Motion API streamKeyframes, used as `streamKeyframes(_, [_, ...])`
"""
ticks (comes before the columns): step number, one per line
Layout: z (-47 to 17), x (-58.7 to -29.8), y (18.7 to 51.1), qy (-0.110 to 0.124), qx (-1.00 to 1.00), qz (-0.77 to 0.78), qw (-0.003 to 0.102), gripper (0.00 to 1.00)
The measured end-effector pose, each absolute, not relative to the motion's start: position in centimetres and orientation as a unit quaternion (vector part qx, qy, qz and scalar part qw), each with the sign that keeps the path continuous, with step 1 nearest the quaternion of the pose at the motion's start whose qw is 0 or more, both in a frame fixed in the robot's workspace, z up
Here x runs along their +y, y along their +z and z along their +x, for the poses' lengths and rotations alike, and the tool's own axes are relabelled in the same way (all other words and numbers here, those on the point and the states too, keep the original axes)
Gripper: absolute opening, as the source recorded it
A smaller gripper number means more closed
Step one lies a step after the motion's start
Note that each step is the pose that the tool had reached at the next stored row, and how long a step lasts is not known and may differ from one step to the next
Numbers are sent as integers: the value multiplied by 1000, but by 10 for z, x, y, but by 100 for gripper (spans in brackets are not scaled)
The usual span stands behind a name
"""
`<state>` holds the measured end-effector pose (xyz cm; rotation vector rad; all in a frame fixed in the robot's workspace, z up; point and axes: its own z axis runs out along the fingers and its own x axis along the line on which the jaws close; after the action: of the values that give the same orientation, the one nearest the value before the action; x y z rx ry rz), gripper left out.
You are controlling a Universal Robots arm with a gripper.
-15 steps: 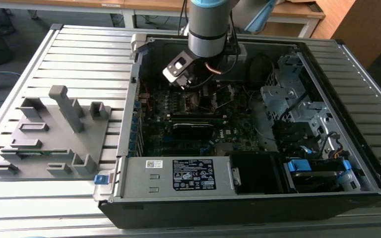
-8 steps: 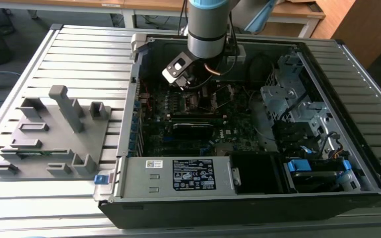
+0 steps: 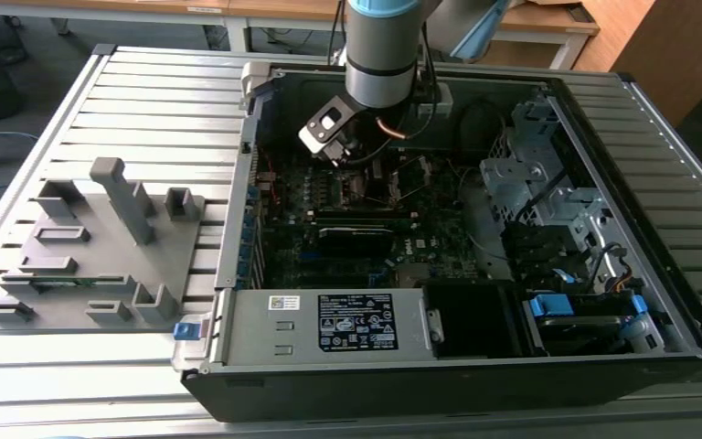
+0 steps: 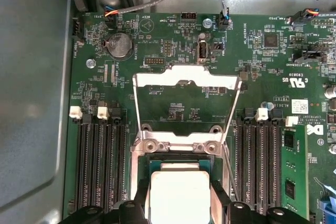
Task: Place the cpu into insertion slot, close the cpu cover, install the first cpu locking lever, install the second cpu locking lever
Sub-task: 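Place the cpu into insertion slot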
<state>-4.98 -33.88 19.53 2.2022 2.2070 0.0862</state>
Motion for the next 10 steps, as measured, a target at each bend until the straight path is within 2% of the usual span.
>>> streamKeyframes(10, [-50,-339,194,27,707,706,11,54])
